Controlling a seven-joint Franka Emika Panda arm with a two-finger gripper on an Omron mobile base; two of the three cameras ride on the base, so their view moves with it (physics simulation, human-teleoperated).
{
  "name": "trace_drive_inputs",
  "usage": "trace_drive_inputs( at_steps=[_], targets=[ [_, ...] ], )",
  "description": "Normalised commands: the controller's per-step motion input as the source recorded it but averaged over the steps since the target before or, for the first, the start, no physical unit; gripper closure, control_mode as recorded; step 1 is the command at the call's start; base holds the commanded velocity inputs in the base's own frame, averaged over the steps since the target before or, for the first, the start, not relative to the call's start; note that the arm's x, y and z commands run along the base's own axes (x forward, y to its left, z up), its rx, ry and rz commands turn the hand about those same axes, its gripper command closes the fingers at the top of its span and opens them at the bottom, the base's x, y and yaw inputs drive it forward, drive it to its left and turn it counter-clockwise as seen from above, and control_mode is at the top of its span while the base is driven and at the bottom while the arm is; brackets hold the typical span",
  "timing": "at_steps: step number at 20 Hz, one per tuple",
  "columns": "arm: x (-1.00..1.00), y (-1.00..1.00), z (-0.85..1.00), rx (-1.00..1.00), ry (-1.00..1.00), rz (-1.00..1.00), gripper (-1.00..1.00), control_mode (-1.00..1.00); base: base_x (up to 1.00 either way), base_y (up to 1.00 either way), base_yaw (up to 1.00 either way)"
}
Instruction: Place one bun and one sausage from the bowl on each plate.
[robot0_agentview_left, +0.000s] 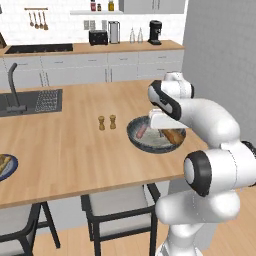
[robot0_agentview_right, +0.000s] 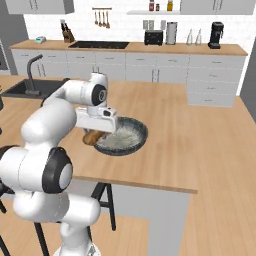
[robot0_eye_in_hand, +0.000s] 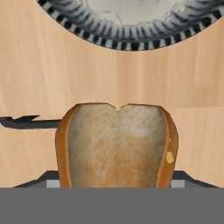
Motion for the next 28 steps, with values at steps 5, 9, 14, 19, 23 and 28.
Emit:
trace_drive_inputs(
  at_steps=[5, 9, 14, 19, 23, 28],
  targets=[
    [-0.50, 0.09, 0.18, -0.01, -0.01, 0.00, 1.00, -1.00, 0.00, 0.00, 0.00],
    [-0.03, 0.00, 0.11, 0.00, 0.00, 0.00, 1.00, -1.00, 0.00, 0.00, 0.00],
    [-0.02, 0.00, 0.02, 0.00, -0.01, 0.00, 1.00, -1.00, 0.00, 0.00, 0.00],
    [0.00, 0.00, 0.00, 0.00, 0.00, 0.00, 1.00, 1.00, -0.21, 0.01, 0.00],
    [0.00, 0.00, 0.00, 0.00, 0.00, 0.00, 1.00, 1.00, -0.89, 0.60, 0.00],
    [0.00, 0.00, 0.00, 0.00, 0.00, 0.00, 1.00, 1.00, -0.06, 1.00, 0.00]
  ],
)
